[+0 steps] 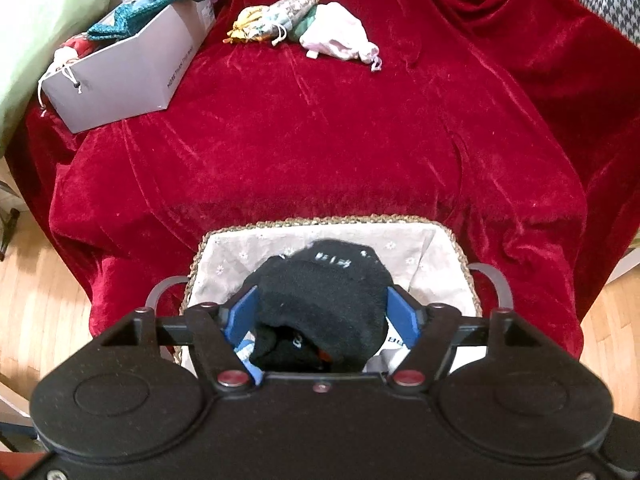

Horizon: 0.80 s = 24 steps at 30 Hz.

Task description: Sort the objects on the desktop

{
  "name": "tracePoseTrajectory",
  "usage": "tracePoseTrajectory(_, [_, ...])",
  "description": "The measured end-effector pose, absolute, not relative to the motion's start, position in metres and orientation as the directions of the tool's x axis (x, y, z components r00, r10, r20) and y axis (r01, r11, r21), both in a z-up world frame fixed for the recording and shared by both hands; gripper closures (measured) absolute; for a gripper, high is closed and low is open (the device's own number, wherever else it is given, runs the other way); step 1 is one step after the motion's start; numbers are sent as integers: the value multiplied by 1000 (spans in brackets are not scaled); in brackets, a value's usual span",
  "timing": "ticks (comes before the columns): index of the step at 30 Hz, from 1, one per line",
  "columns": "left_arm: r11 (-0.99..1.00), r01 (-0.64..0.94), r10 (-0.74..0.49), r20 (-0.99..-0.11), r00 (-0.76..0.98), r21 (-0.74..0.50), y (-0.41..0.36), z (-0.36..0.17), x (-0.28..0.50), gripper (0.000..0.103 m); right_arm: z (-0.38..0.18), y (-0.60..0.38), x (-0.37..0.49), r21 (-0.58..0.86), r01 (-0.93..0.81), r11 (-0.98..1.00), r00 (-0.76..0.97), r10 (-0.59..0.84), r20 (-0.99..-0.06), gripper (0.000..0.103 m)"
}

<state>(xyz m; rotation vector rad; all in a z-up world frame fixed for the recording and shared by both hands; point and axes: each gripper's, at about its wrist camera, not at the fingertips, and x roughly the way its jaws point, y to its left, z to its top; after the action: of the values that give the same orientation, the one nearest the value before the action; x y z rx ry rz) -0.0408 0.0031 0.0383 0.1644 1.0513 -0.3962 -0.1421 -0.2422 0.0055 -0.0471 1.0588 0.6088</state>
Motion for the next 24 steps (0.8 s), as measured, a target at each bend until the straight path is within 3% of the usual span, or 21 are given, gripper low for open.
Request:
tracePoseTrajectory(11, [950, 301, -240, -813, 531, -84, 34, 61, -46, 32, 5, -242, -143, 244, -496, 833, 346, 447, -825, 63])
tracePoseTrajectory(13, [956, 283, -227, -817, 530, -82, 41, 63, -48, 28, 5, -242, -143, 244, -497, 833, 345, 447, -825, 63])
tracePoseTrajectory(24, [970, 222, -193, -870, 454, -100, 68, 62, -55, 28, 13, -240, -151, 215, -524, 824, 381, 453, -806, 55])
